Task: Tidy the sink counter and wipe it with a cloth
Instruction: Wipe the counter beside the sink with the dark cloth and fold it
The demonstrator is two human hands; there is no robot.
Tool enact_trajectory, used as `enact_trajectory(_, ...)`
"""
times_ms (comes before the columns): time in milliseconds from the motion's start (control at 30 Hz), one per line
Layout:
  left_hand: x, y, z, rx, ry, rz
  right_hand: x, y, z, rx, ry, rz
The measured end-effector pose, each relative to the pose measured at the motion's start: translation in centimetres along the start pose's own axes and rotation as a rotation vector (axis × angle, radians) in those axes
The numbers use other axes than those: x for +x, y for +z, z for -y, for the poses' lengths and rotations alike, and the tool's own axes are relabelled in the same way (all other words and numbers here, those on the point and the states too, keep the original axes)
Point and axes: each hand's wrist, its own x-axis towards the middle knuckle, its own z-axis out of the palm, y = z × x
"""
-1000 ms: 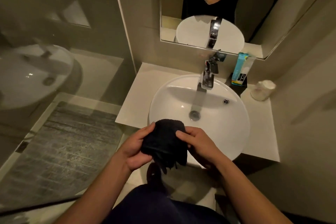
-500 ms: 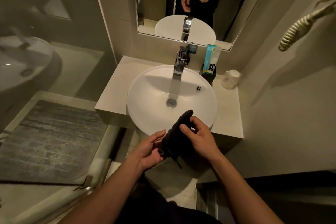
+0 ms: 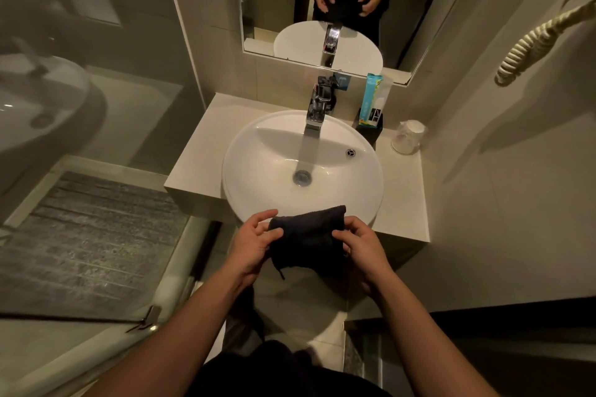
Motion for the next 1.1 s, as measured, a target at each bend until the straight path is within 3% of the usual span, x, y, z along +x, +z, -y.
enact_trajectory(100,1.2,-0.3,-0.2,0.204,0.122,-0.058,1.5,0.7,-1.2,-0.028,0.053,-0.077)
enact_trajectory(233,2.8,-0.5,0.0,0.482,0.178,-0.102,3.5,1.6,-3.1,-0.29,0.067,-0.187)
enact_trajectory(500,3.6,0.3,0.9,0.946,0.284,-0.261,4.3,3.0,-4.3,-0.594,-0.019,-0.298)
enact_trajectory(633,3.9,-0.3,1.3,1.061,0.339,-0.302,3.9,3.0,-4.3,-0.665,-0.05,-0.282)
enact_trajectory(800,4.0,-1.6,1.4,1.233,0.431,-0.145,4.0,1.9,-4.5,-1.069,-0.229,-0.168)
enact_trajectory(933,4.1,-2.9,1.3,1.595,0.54,0.084,4.4,0.9,-4.3,-1.259,-0.346,-0.056)
enact_trajectory(1100,3.8,-2.9,1.3,1.777,0.523,0.049,4.6,0.0,-3.9,-1.346,-0.399,0.027)
